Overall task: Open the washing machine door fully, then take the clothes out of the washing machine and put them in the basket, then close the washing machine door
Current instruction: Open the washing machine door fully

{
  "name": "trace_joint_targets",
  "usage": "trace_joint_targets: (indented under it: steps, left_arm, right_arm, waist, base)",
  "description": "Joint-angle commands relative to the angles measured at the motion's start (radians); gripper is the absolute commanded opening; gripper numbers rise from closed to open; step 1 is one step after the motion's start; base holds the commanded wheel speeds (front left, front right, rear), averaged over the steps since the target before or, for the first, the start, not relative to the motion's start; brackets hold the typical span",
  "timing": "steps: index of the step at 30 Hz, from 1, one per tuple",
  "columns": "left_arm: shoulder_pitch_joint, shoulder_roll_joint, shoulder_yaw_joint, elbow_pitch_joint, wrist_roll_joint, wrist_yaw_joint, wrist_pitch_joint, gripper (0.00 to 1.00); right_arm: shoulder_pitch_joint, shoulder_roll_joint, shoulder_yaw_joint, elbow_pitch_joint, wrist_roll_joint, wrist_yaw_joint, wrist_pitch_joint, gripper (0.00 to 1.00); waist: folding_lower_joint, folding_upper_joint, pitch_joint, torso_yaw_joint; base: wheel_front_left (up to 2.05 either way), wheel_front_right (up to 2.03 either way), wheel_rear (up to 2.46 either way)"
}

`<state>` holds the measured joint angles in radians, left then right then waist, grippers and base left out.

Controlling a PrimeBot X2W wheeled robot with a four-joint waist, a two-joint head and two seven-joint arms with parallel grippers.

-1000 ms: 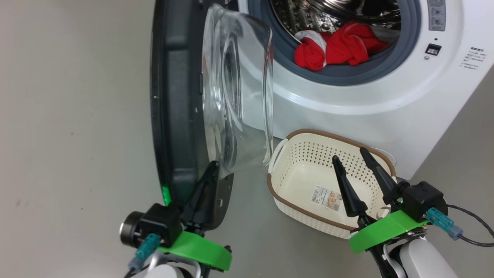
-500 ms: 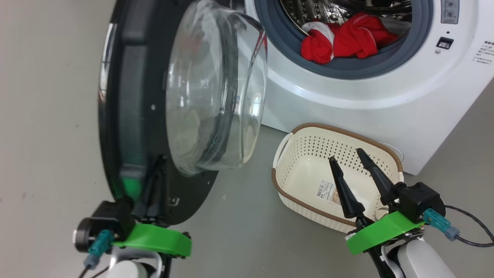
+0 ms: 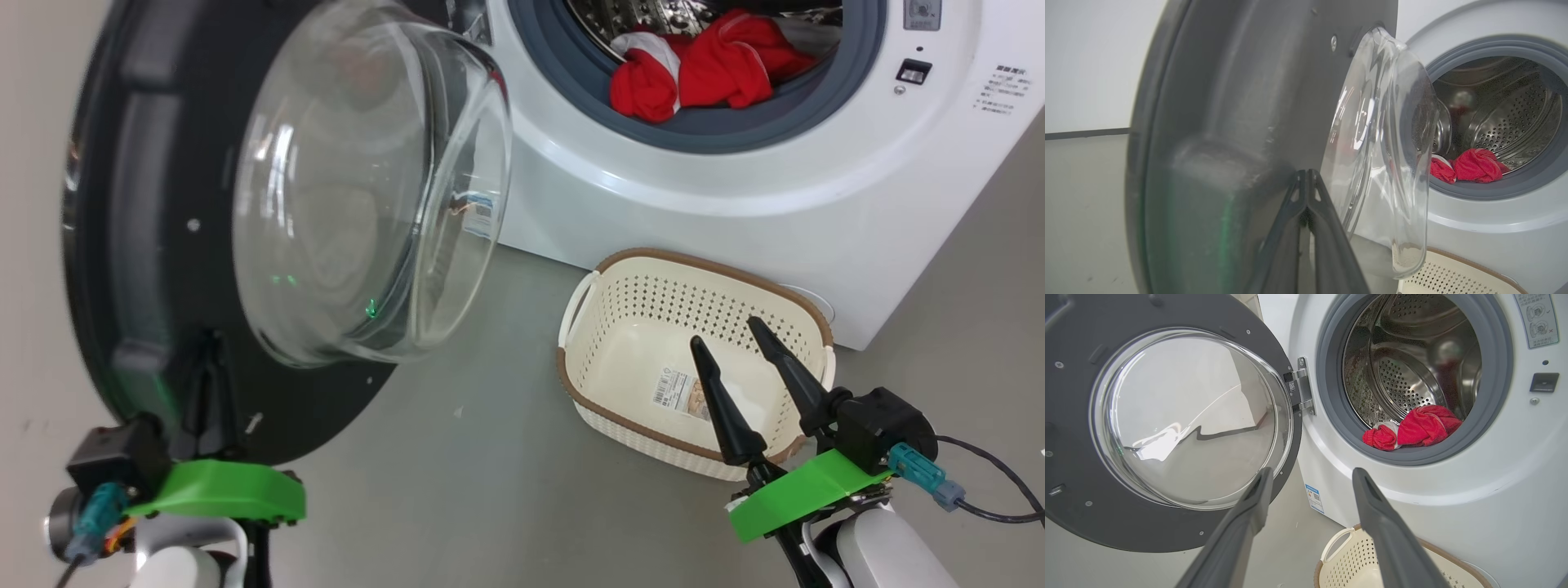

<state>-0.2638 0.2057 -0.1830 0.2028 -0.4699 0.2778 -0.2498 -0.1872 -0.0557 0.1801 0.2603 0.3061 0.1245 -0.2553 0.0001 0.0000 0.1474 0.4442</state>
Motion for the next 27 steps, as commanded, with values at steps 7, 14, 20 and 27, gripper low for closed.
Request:
trace_joint_targets:
  steps: [7, 14, 20, 27]
  left_arm:
    - [-0.024, 0.025, 0.154, -0.023, -0.041, 0.002, -0.012, 0.00]
    - [-0.037, 0.018, 0.243, -0.038, -0.026, -0.016, -0.012, 0.00]
    - [-0.062, 0.017, 0.332, -0.020, -0.006, -0.033, -0.012, 0.00]
    - [-0.100, -0.002, 0.456, 0.016, 0.024, -0.089, -0.012, 0.00]
  right_arm:
    - [-0.017, 0.005, 0.018, -0.027, -0.026, 0.006, -0.006, 1.00]
    - [-0.030, 0.005, 0.010, -0.033, -0.050, 0.006, -0.006, 1.00]
    - [-0.041, 0.005, 0.012, -0.037, -0.063, 0.006, -0.006, 1.00]
    - [-0.053, 0.005, 0.004, -0.054, -0.075, 0.006, -0.006, 1.00]
  waist:
    - [-0.0001, 0.0000, 0.035, -0.029]
    - [-0.0001, 0.0000, 0.069, -0.050]
    - [-0.0001, 0.0000, 0.094, -0.074]
    - [-0.0001, 0.0000, 0.119, -0.099]
  base:
    - [0.00, 0.00, 0.00]
    - [0.00, 0.00, 0.00]
    - [0.00, 0.00, 0.00]
    - [0.00, 0.00, 0.00]
